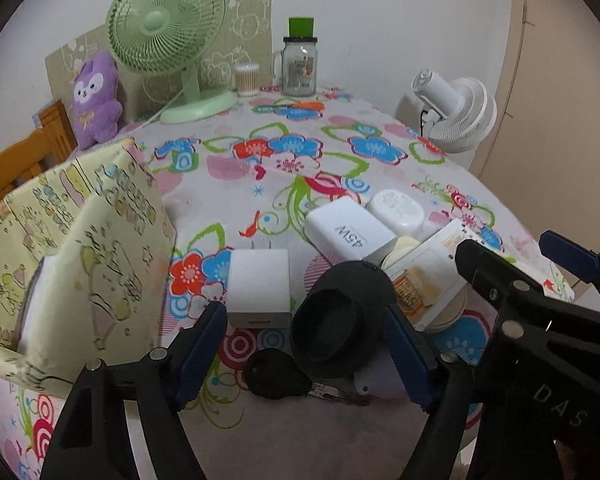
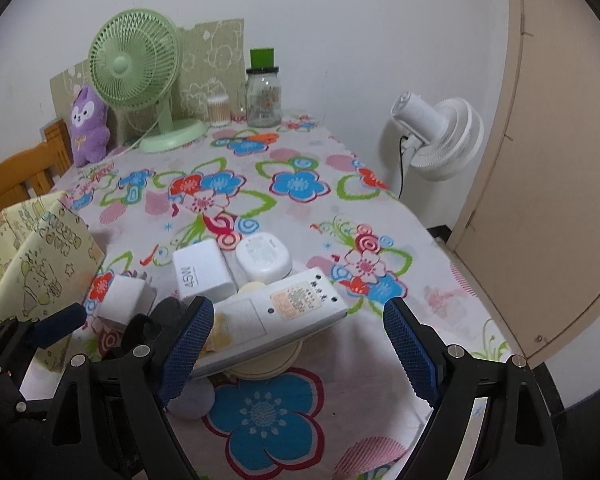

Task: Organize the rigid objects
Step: 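Move the right tool down toward the white rectangular labeled device, then close the right tool on the white labeled device and lift it, then grasp the black round cap with the left tool while the right tool holds the device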

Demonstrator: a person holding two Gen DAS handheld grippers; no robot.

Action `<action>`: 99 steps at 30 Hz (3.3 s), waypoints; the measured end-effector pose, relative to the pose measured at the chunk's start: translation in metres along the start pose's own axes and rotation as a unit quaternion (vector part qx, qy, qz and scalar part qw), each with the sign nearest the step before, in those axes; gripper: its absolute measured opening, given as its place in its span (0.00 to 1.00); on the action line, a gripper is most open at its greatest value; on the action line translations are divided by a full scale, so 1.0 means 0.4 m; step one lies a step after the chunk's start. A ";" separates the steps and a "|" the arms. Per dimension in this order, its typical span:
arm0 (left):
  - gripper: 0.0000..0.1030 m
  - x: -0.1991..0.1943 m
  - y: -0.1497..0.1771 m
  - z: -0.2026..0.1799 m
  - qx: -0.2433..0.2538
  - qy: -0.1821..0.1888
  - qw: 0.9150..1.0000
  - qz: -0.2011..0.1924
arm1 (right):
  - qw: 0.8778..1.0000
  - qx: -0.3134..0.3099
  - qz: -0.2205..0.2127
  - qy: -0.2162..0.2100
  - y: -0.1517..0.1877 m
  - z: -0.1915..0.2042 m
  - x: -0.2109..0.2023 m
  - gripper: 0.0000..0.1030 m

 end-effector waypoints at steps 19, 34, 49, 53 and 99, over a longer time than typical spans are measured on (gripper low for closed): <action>0.78 0.007 0.012 0.021 -0.003 0.018 1.000 -0.002 | 0.997 0.035 0.062 -0.012 -0.001 0.039 0.094 0.86; 0.87 0.020 0.021 0.038 -0.013 0.038 0.999 0.017 | 0.997 0.049 0.063 -0.008 -0.028 0.057 0.140 0.71; 0.92 0.011 0.032 -0.023 0.035 0.040 0.999 0.010 | 0.996 0.068 0.044 -0.035 -0.019 0.007 0.092 0.47; 0.92 0.010 0.032 -0.042 0.048 0.042 0.998 0.005 | 0.997 0.057 0.046 -0.029 -0.015 -0.001 0.087 0.47; 0.05 -0.004 0.027 0.009 0.013 0.074 0.997 0.018 | 0.997 0.043 0.053 -0.040 0.009 0.037 0.044 0.46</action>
Point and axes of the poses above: each gripper's, at about its wrist camera, not at the fingertips, and x roughly the way its jaws point, z to its left, y to its underside, the point moved 2 cm from there along x, roughly the way its jaws point, and after that the axes turned 6 degrees about z, right-handed, at the moved point
